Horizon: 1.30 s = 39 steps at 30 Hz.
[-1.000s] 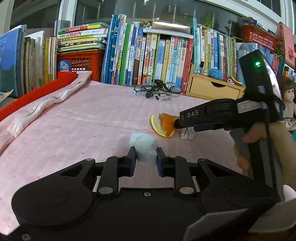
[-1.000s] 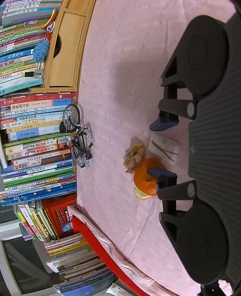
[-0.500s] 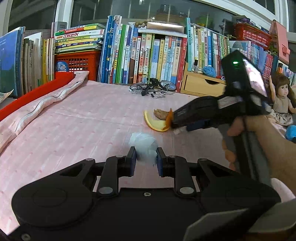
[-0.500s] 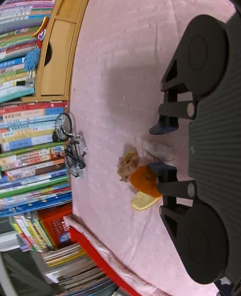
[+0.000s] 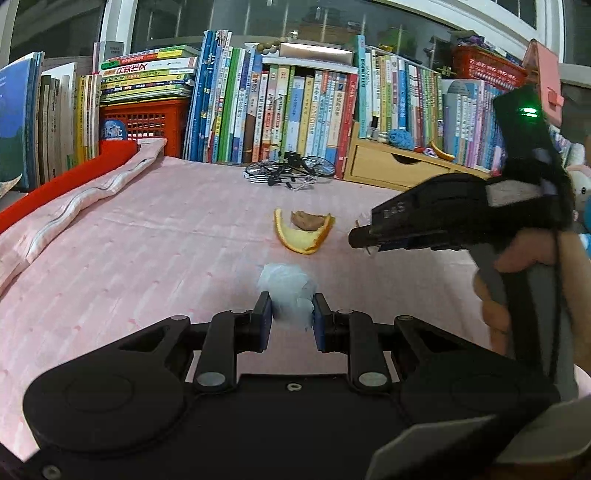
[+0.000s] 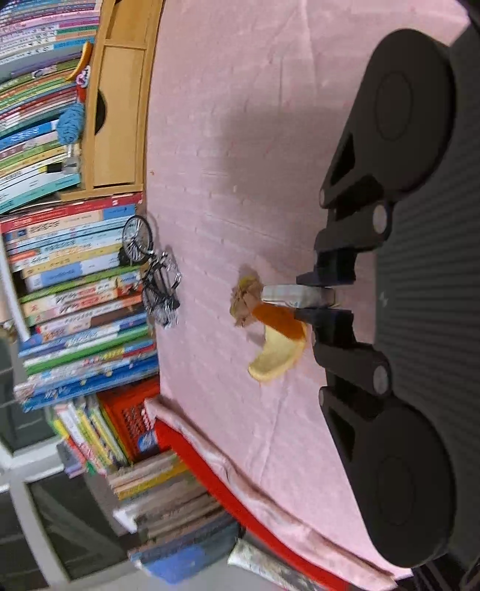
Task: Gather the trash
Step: 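Carry tissue and paper strip down over the black trash bag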
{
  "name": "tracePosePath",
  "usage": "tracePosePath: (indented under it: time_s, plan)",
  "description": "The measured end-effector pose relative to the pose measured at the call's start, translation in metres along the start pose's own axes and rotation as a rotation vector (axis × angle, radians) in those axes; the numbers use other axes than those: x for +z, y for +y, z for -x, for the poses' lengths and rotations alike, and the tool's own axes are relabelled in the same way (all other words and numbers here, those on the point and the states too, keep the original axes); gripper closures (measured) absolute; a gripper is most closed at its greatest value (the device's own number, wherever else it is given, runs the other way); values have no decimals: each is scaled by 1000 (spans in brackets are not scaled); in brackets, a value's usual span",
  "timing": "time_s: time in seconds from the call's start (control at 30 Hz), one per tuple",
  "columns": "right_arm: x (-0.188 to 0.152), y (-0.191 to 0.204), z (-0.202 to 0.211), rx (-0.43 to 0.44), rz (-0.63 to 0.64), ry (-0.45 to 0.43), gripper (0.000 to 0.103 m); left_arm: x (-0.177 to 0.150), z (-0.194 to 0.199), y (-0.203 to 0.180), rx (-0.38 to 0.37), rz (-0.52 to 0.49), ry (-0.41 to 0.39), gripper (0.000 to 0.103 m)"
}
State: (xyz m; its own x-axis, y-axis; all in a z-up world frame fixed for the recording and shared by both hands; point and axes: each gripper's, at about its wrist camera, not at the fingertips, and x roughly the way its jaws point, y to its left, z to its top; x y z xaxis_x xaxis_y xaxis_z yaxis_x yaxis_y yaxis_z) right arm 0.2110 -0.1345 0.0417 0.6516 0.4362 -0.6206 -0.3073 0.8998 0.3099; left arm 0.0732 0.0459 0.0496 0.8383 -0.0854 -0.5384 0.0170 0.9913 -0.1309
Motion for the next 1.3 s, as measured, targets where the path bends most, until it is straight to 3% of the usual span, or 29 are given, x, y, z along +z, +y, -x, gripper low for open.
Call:
tracePosePath:
  time_s: [0.33, 0.7, 1.03, 1.3]
  plan:
    - [-61, 14, 94, 94, 50, -81, 88, -30, 59, -11, -55, 18, 3, 82]
    - [-142, 16, 168, 167, 65, -87, 88, -78, 124, -24, -119, -39, 66, 82]
    - [-214, 12, 188, 176, 65, -12, 88, -128, 154, -22, -178, -124, 211, 82]
    - [-263, 9, 174, 141, 51, 102, 87, -171, 140, -13, -175, -131, 382, 82]
